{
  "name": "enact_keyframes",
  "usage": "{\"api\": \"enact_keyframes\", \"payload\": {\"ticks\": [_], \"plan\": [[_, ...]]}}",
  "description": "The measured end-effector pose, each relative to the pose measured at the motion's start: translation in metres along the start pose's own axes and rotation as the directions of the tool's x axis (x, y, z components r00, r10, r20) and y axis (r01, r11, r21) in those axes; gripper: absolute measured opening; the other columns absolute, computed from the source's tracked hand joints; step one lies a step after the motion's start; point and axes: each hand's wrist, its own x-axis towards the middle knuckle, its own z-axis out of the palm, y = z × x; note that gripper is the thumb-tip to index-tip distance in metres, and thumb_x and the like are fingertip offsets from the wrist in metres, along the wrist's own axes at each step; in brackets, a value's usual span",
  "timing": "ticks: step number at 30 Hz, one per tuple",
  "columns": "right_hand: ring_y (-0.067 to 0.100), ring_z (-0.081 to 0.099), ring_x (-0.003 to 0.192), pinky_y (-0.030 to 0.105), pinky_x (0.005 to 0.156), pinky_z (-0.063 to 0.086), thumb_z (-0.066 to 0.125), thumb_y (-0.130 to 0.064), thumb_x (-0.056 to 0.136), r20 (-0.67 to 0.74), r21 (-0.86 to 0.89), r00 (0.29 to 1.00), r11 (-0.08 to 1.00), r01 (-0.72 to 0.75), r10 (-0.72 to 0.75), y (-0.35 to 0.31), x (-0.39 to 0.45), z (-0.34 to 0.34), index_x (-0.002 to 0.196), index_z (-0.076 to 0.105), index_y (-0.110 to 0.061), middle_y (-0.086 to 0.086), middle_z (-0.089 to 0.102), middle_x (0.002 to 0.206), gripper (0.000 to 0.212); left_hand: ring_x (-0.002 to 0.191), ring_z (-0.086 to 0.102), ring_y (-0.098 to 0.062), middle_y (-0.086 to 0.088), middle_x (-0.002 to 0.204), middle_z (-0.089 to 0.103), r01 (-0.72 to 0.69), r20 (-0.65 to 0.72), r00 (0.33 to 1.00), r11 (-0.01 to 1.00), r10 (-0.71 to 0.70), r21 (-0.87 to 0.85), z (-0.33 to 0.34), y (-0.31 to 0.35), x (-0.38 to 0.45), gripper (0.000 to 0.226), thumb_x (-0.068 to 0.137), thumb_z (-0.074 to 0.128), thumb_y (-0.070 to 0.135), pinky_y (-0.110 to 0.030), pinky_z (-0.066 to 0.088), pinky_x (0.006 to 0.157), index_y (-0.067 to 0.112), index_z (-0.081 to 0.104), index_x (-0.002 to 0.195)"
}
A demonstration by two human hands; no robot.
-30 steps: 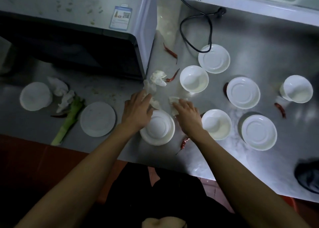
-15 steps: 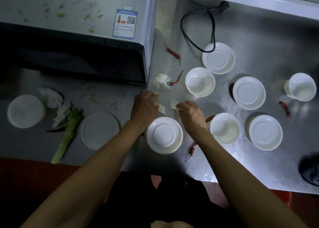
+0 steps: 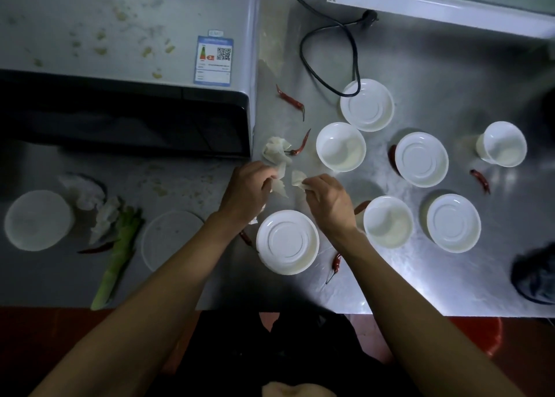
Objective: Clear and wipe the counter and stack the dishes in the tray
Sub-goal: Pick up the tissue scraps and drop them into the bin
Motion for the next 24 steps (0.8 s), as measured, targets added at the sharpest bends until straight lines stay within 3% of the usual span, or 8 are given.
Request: {"api": "enact_keyframes", "payload": {"ticks": [2,7,12,17,24], "plan": [[0.030,0.063,0.084,0.044,0.062,0.056,0.066,-0.009,0.088,-0.023,0.002,1.000,1.000,-0.012,0.012,-0.002,-0.003,-0.005,0.102,0.071,-0.011,0.010,0.069,0.096,0.016,0.085,0.060,-0.019,-0.009,0.091,0.070,-0.037,0.006,0.999,0.999,0.037,-0.028,-0.003,0.006,0.002,0.016,0.088,0.058,-0.002,-0.021,0.042,0.081,0.005,0.072,0.093],[0.032,0.063,0.083,0.045,0.060,0.055,0.063,-0.004,0.086,-0.100,-0.012,0.994,0.999,-0.053,0.051,-0.004,-0.009,-0.017,0.099,0.071,-0.008,0.010,0.069,0.095,0.016,0.092,0.063,-0.020,-0.007,0.097,0.070,-0.147,0.038,0.988,0.984,0.151,-0.096,-0.004,0.016,0.009,0.013,0.088,0.064,0.001,-0.030,0.053,0.083,0.007,0.072,0.096],[0.034,0.062,0.080,0.043,0.059,0.053,0.060,-0.004,0.083,-0.193,-0.019,0.972,0.990,-0.141,0.135,-0.001,-0.024,-0.032,0.100,0.070,-0.010,0.009,0.068,0.092,0.021,0.084,0.063,-0.023,-0.005,0.089,0.069,-0.248,0.098,0.961,0.963,0.259,-0.110,0.003,0.029,0.018,0.009,0.085,0.071,0.003,-0.032,0.051,0.075,0.008,0.073,0.092],[0.032,0.061,0.073,0.032,0.055,0.046,0.063,0.001,0.081,-0.267,0.009,0.930,0.966,-0.258,0.251,0.007,-0.046,-0.052,0.095,0.072,-0.008,0.010,0.067,0.085,0.019,0.081,0.065,-0.025,-0.004,0.090,0.072,-0.299,0.143,0.941,0.951,0.308,-0.077,0.016,0.055,0.019,0.013,0.085,0.069,0.004,-0.035,0.052,0.070,0.011,0.073,0.094],[0.031,0.057,0.076,0.041,0.057,0.050,0.058,0.000,0.082,-0.317,0.033,0.891,0.942,-0.333,0.326,0.044,-0.103,-0.080,0.092,0.068,-0.007,0.008,0.065,0.085,0.016,0.077,0.067,-0.025,0.001,0.090,0.073,-0.380,0.186,0.905,0.924,0.383,-0.052,0.048,0.109,0.008,0.017,0.081,0.070,0.004,-0.035,0.054,0.067,0.015,0.072,0.093]]}}
